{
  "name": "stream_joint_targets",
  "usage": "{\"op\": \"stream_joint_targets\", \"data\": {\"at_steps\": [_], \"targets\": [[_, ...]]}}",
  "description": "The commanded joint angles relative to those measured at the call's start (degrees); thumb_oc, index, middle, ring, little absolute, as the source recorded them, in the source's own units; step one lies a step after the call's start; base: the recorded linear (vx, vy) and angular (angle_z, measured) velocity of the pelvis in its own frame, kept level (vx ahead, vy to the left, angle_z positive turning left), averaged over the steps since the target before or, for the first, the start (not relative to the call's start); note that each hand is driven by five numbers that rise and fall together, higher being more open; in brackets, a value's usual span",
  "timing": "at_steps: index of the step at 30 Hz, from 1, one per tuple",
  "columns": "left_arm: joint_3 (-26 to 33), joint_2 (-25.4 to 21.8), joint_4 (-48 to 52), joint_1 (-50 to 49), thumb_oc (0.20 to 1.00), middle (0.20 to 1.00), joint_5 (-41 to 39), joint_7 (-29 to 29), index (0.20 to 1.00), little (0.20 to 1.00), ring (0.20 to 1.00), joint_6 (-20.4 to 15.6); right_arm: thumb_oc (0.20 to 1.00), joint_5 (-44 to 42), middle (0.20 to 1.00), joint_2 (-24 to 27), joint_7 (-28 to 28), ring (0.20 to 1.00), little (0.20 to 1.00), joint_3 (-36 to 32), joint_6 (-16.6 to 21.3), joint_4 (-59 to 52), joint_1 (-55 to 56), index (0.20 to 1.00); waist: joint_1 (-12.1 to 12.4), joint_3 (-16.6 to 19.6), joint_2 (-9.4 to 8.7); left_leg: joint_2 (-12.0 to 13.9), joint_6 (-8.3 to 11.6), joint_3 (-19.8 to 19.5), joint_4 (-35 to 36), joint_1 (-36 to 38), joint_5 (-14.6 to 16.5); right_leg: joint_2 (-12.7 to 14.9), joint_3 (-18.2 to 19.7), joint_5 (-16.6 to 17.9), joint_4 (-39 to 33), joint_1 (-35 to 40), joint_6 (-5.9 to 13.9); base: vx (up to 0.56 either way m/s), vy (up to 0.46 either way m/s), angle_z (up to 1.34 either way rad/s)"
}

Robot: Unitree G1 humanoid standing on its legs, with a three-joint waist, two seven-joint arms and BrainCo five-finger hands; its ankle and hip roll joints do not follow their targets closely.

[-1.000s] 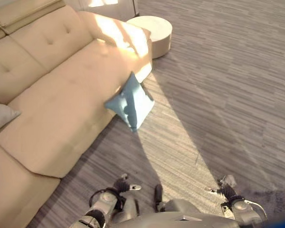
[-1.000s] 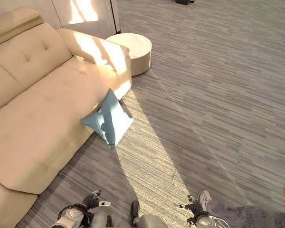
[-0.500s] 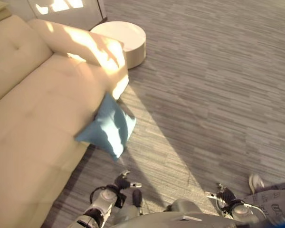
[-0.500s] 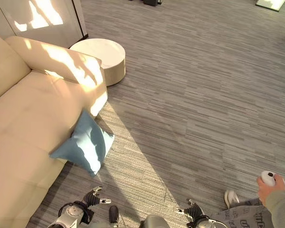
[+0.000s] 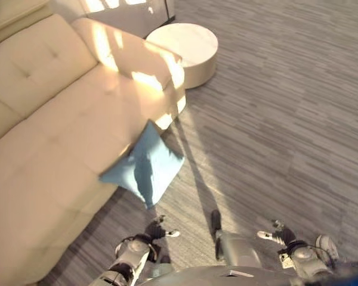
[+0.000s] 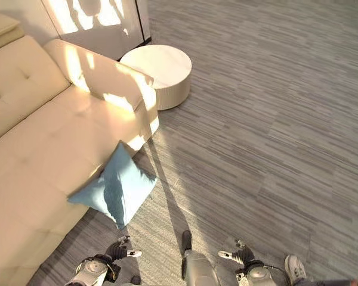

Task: Pick up all the scattered cushions and arrange them neatly on the sofa.

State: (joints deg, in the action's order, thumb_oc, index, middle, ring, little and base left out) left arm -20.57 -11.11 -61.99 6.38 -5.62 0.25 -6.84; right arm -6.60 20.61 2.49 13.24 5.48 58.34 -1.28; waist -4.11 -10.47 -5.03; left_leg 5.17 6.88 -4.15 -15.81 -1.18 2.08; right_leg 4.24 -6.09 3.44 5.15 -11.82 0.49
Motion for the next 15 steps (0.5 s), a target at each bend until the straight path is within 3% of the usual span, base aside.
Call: {"op": "stream_joint_targets", "data": {"at_steps": [1,3,4,6,7,13,14,15], "targets": [[-1.09,-0.90,3.38,0.39,1.000,1.000,-1.58,-0.44,1.000,1.000,1.000,-1.22,1.000,-2.17,1.000,1.73,0.27,1.000,1.000,0.94,0.91,0.84,1.90,1.000,-1.11,-0.26,-1.60,0.90,-3.97,9.55,-5.66,-5.99,1.14,2.25,1.80,-2.39,-1.99,3.78,4.78,0.14,-0.127,1.02],[-1.43,-0.75,3.36,0.70,1.000,1.000,-1.36,-0.69,1.000,1.000,1.000,-1.21,1.000,-2.65,1.000,1.78,0.20,1.000,1.000,0.59,0.96,0.85,2.05,1.000,-1.12,-0.23,-1.55,0.60,-4.40,11.73,-2.99,-6.88,2.29,2.50,0.39,-3.05,-2.67,5.08,5.03,0.15,-0.032,0.89],[-2.32,-0.66,3.05,0.47,1.000,1.000,0.75,-1.56,1.000,1.000,1.000,-0.93,1.000,-2.79,1.000,1.88,0.21,1.000,1.000,-0.04,0.55,0.97,3.03,1.000,-1.35,0.51,-0.38,0.50,-5.05,18.89,3.61,-8.84,1.79,2.14,-2.95,-4.57,-3.36,6.72,5.25,0.16,0.049,1.20],[-2.71,-0.90,3.92,0.09,1.000,1.000,0.89,-1.66,1.000,1.000,1.000,-1.06,1.000,-2.77,1.000,2.17,0.00,1.000,1.000,-0.19,0.66,0.79,2.32,1.000,-0.97,0.29,-0.27,0.42,-4.64,19.47,4.27,-8.21,1.86,2.32,-3.05,-4.99,-2.43,6.66,5.41,0.16,0.094,1.05],[-2.40,-1.13,4.29,-0.83,1.000,1.000,0.59,-1.71,1.000,1.000,1.000,-0.97,1.000,-2.14,1.000,2.04,0.00,1.000,1.000,0.39,0.76,-0.05,2.02,1.000,0.31,0.04,0.01,-2.21,-5.30,14.78,6.06,-7.64,2.26,2.06,-3.26,-5.31,0.59,5.77,5.81,0.11,0.110,0.53],[1.23,-2.30,1.36,-2.61,1.000,1.000,-0.79,-0.71,1.000,1.000,1.000,-0.44,1.000,-2.08,1.000,1.40,0.18,1.000,1.000,-0.30,1.03,-0.53,0.83,1.000,2.76,1.15,-0.25,-5.35,-6.64,10.13,9.08,-6.65,1.90,4.40,-5.67,-5.25,4.56,6.52,7.28,0.18,0.104,0.24],[1.55,-2.59,1.11,-2.81,1.000,1.000,-0.82,-0.74,1.000,1.000,1.000,-0.40,1.000,-2.06,1.000,1.41,0.14,1.000,1.000,-0.25,1.10,-1.17,0.78,1.000,2.98,0.89,-0.03,-5.81,-7.01,8.89,9.42,-5.97,1.97,4.20,-4.65,-5.53,7.26,6.06,7.37,0.14,0.077,0.58],[2.80,-3.47,0.35,-3.19,1.000,1.000,-0.72,-0.37,1.000,1.000,1.000,-0.49,1.000,-1.79,1.000,1.53,0.30,1.000,1.000,-0.28,1.33,-2.12,0.63,1.000,2.95,0.58,0.31,-6.64,-7.66,6.44,9.89,-4.15,2.39,3.15,-0.95,-5.16,11.83,4.38,7.59,0.18,0.081,0.86]]}}
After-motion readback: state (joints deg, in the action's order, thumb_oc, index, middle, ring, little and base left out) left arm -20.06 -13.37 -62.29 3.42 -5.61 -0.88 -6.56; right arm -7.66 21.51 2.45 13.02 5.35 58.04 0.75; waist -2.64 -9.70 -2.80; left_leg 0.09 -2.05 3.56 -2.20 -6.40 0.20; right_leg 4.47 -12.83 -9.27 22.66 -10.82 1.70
